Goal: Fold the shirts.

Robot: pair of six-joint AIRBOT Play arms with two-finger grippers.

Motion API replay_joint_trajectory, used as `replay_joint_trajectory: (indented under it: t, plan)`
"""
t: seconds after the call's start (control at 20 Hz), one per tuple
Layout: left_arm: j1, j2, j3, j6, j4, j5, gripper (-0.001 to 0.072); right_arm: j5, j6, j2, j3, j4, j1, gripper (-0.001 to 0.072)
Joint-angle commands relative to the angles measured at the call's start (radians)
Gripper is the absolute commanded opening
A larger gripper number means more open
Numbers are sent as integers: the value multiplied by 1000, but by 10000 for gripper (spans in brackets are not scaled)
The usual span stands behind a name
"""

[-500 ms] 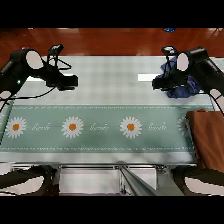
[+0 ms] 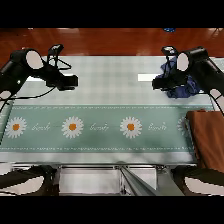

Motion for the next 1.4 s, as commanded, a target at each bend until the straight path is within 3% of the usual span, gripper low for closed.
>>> replay_joint_trajectory:
  t: [0.0, 0.3, 0.5, 0.55, 0.6, 0.65, 0.7, 0.8, 0.95, 1.15, 1.35]
  plan:
    - [0, -1, 0, 0, 0, 1, 23, -1, 2, 0, -1, 0, 1, 24]
    - [0, -22, 0, 0, -3, 111, 23, -12, 5, 0, 0, 3, 1, 25]
    - [0, -34, -1, 0, -2, 161, 24, -174, 3, 0, 0, -24, 1, 30]
    - [2, -42, -1, 1, 7, 196, 47, -226, 13, 0, 0, -72, 0, 146]
    - [2, -50, -1, 1, 40, 230, 218, -273, 63, 0, 3, -143, 0, 412]
    - [2, -58, 0, 1, 97, 245, 468, -304, 110, 0, 12, -219, -1, 417]
    - [3, -63, 0, 0, 179, 219, 509, -324, 127, 0, 27, -300, -10, 417]
    - [29, -63, 1, -13, 313, 90, 509, -385, 175, -1, 43, -421, -77, 416]
    - [115, -51, -22, -37, 279, -90, 508, -430, 214, -41, 43, -357, -264, 415]
    - [138, 66, -136, -37, 139, -71, 508, -407, 27, -173, 43, -9, -446, 414]
    - [109, 221, -274, -37, 120, -25, 508, -377, -29, -306, 43, 89, -491, 414]
